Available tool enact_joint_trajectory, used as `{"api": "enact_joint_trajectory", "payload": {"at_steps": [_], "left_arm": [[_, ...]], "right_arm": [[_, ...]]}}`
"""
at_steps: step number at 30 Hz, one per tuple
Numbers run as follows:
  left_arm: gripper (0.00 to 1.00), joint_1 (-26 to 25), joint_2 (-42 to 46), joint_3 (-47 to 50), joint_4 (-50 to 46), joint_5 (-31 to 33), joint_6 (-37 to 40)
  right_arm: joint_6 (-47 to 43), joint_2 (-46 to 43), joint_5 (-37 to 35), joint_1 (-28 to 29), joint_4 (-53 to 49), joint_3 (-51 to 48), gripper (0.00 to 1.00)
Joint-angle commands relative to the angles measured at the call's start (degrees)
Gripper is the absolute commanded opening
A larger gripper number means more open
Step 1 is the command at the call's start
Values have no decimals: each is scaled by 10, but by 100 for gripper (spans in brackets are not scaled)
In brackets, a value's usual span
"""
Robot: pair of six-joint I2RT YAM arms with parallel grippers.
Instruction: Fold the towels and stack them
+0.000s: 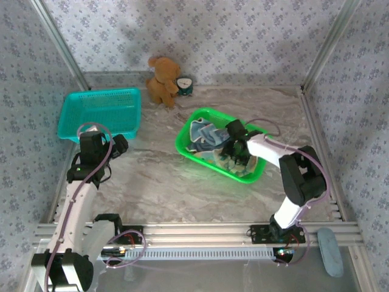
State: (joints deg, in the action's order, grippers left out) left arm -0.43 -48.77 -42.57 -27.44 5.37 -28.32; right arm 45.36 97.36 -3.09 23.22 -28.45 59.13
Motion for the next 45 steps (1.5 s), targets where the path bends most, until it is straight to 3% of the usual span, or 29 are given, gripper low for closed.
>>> {"api": "enact_joint_trajectory", "payload": {"at_steps": [1, 10, 19, 22, 27, 34, 39, 42, 45], "left_arm": [[100, -2, 0, -1, -10, 5, 10], [100, -2, -19, 1, -1, -3, 8], [100, -3, -27, -6, -9, -7, 8], [100, -3, -33, -11, -11, -11, 8], [100, -3, -37, -17, -16, -12, 10], [100, -3, -37, -14, -11, -13, 11], [100, -3, -39, -9, 0, -15, 20], [100, -3, -36, -6, 1, -15, 21], [100, -3, -32, -3, 3, -14, 23]], "right_arm": [[-79, 40, -57, -82, -32, 38, 69], [-223, 169, -63, -236, -93, 234, 72], [-279, 258, -88, -308, -115, 375, 75], [-278, 271, -58, -321, -114, 404, 75], [-256, 281, -69, -312, -138, 437, 76], [-192, 174, -51, -279, -82, 358, 76], [-185, 121, -109, -233, -42, 329, 75], [-199, 128, -114, -216, -25, 339, 75], [-211, 184, -104, -216, -64, 412, 72]]}}
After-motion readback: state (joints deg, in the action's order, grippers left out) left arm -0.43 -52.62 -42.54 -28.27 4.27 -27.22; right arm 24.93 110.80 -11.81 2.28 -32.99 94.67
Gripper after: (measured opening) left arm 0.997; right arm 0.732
